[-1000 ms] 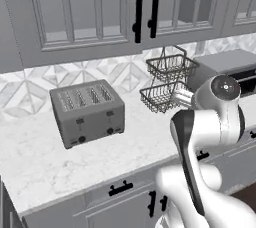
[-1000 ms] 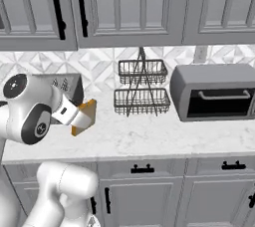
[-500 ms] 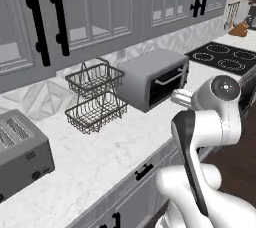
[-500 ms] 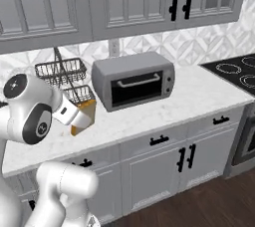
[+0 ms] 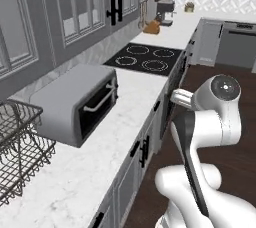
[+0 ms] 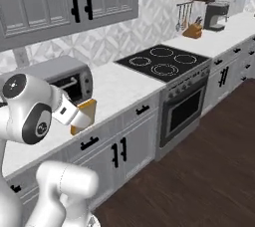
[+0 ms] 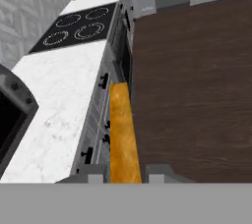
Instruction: Start the toaster. Once the lever pops up, take the bread to the plate on the dining counter.
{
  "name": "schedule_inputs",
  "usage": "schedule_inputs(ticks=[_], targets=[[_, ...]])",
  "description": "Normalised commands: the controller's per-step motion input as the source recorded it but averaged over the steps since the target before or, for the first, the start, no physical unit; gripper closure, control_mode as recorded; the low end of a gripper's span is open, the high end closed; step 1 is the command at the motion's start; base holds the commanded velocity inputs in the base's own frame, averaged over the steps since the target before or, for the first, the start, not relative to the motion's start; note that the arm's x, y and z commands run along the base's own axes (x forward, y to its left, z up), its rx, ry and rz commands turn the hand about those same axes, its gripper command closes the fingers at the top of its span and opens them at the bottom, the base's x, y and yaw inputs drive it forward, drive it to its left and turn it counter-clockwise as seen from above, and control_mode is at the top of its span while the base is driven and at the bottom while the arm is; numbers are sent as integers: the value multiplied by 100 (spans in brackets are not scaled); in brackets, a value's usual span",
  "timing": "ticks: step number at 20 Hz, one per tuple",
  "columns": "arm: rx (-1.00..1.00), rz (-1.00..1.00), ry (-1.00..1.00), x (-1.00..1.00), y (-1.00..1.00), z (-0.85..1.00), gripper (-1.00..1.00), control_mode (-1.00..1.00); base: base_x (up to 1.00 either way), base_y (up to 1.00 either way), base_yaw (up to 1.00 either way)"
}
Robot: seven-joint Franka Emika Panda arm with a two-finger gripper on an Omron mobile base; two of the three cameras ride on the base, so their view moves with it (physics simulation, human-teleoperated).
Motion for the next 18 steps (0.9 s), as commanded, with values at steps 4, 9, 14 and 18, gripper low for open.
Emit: schedule_inputs(ticks=[4, 9, 14, 18], targets=[[0, 0, 0, 0, 0, 0, 100, 100, 88, -39, -48], [0, 0, 0, 0, 0, 0, 100, 100, 100, -36, -42], [0, 0, 0, 0, 0, 0, 100, 100, 100, -42, -37], [0, 0, 0, 0, 0, 0, 100, 100, 100, -61, -39]])
